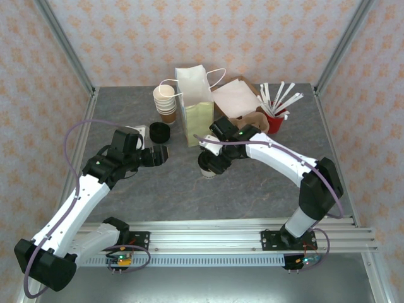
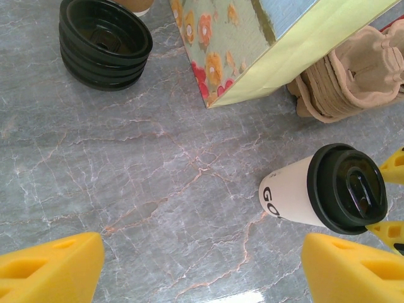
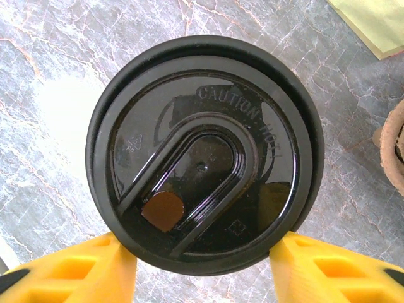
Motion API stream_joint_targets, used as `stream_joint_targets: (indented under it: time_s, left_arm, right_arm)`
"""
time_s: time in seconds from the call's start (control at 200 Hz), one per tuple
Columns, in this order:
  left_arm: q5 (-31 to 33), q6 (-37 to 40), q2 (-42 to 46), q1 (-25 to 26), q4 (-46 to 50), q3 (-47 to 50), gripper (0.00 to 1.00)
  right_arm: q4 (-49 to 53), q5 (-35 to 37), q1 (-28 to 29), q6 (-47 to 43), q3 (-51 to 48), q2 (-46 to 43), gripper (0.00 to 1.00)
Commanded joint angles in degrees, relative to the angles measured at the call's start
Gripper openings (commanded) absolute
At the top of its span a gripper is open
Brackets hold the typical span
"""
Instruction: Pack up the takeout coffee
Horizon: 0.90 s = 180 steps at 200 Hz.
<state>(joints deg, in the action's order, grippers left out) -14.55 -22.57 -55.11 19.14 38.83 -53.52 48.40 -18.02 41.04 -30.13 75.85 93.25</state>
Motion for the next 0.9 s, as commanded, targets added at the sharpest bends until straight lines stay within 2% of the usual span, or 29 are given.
stream_joint_targets:
  time_s: [0.0,0.325,0.676,0.791,0.896]
  left_arm:
    - [0.9,0.2,0.3,0.6,0.8,-0.6,0.82]
    - [0.5,0.3,-0.1,0.6,0.7,-1.1,0.83]
    - [1.0,0.5,-0.1,0.6,0.3,-1.3,0.82]
    - [3.2,0.1,-0.6,0.6,-1.1,-1.0,0.83]
    - [7.4,-0.9,-1.7,0.2,-3.2,-0.4,0.83]
  right_arm:
    - [2.5,2.6,-0.3,0.1,0.1,0.9,0.61]
    - [0.6,-0.3,-0.3,2.0,2.7,-1.4,0.74]
    - [0.7,-0.8,-0.3,4.0,5.3,-2.5,0.78]
    - [-1.9,-3.7,-0.3,7.7,4.9,-6.2,0.78]
    - [-9.1,-6.7,-0.3,13.1,1.2,-12.0,0.79]
